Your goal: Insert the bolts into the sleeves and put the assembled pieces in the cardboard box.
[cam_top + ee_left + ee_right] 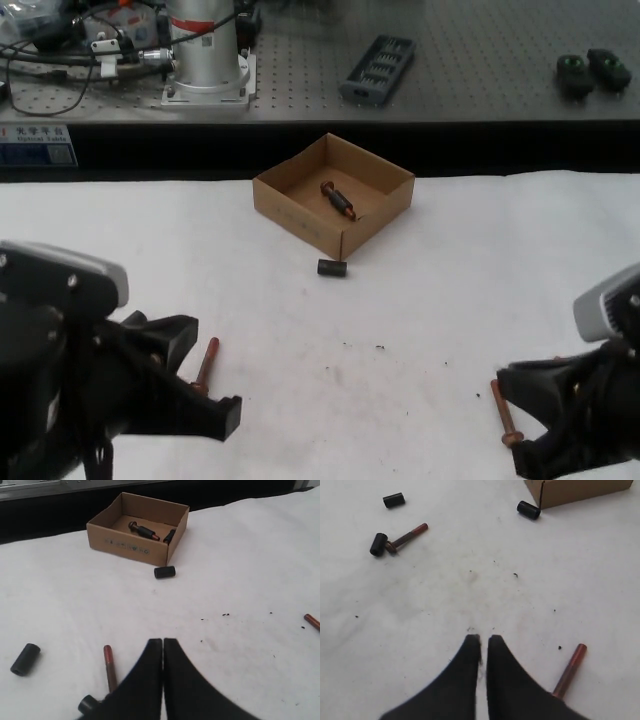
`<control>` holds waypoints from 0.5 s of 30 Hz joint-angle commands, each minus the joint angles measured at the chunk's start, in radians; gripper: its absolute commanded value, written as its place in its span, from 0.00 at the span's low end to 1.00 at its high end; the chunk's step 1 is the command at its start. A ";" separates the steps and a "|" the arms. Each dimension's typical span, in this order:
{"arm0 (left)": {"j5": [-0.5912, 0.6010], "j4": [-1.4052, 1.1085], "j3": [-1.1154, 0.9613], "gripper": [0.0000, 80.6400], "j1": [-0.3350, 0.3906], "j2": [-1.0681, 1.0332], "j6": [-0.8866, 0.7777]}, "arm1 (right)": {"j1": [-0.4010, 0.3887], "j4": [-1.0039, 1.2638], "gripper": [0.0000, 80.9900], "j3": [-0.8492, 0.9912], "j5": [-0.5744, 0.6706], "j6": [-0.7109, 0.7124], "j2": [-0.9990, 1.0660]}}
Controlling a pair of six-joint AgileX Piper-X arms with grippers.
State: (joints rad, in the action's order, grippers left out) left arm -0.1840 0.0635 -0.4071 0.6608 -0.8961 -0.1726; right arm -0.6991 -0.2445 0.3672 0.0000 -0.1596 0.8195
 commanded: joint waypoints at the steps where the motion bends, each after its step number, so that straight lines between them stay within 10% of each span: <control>1: -0.022 0.074 -0.056 0.01 0.003 -0.005 0.019 | -0.001 0.074 0.07 -0.014 -0.110 -0.048 -0.011; 15: 0.045 0.419 -0.420 0.01 0.003 -0.201 0.292 | -0.001 0.230 0.07 -0.125 -0.351 -0.072 -0.019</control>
State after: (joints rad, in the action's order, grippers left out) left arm -0.1568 0.4571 -0.7987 0.6608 -1.0691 0.0730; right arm -0.6991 -0.0697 0.2522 -0.2886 -0.1868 0.8195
